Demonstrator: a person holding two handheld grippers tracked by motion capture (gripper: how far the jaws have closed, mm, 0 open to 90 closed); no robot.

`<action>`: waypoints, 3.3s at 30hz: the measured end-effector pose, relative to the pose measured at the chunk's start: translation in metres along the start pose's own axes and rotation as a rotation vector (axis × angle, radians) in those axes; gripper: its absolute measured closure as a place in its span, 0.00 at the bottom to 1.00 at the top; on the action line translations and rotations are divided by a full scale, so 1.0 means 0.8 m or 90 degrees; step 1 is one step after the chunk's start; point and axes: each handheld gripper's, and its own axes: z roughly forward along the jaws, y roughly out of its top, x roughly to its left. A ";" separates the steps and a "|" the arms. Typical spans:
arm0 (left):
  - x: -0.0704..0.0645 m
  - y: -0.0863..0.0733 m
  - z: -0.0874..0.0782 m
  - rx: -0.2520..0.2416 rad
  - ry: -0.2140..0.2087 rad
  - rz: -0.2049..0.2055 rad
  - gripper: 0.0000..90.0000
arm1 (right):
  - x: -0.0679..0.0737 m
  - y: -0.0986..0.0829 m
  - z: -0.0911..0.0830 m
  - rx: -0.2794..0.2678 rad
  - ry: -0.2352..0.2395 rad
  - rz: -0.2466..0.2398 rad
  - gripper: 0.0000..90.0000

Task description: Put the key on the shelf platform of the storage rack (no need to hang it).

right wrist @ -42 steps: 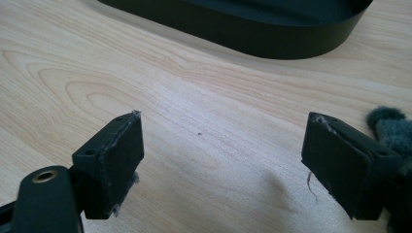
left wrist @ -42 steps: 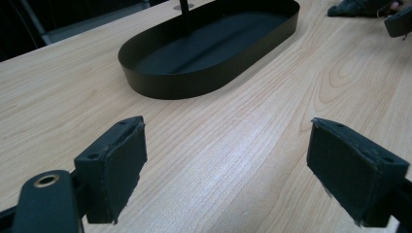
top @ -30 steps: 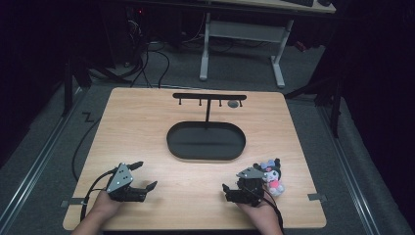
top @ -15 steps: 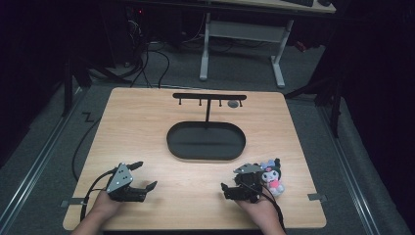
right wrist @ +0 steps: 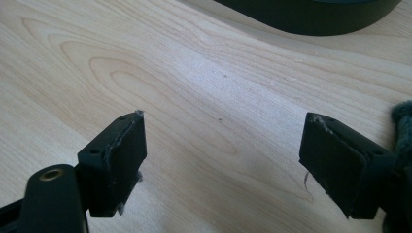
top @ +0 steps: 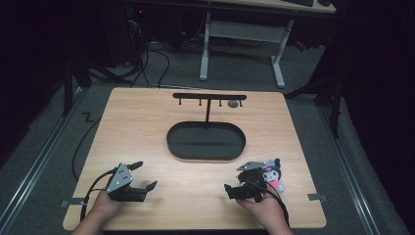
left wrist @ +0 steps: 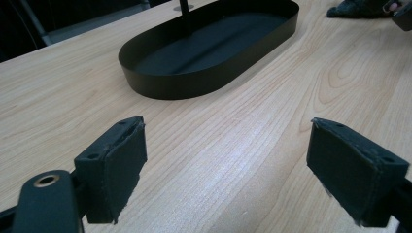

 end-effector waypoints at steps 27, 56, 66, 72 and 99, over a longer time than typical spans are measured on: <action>0.001 0.000 0.000 -0.002 -0.002 0.000 0.17 | -0.019 0.016 -0.019 0.113 0.005 -0.006 0.20; 0.001 0.000 0.000 -0.001 -0.004 -0.003 0.17 | -0.013 0.035 -0.011 0.267 -0.001 -0.026 0.26; 0.001 0.000 0.000 0.000 -0.004 -0.002 0.17 | -0.018 0.038 -0.019 0.262 -0.002 -0.015 0.26; 0.001 0.000 0.000 0.000 -0.004 -0.003 0.17 | -0.030 0.038 -0.030 0.252 -0.009 -0.021 0.26; 0.001 0.001 0.001 0.001 -0.003 -0.004 0.17 | -0.092 0.012 -0.086 0.231 -0.080 0.068 0.27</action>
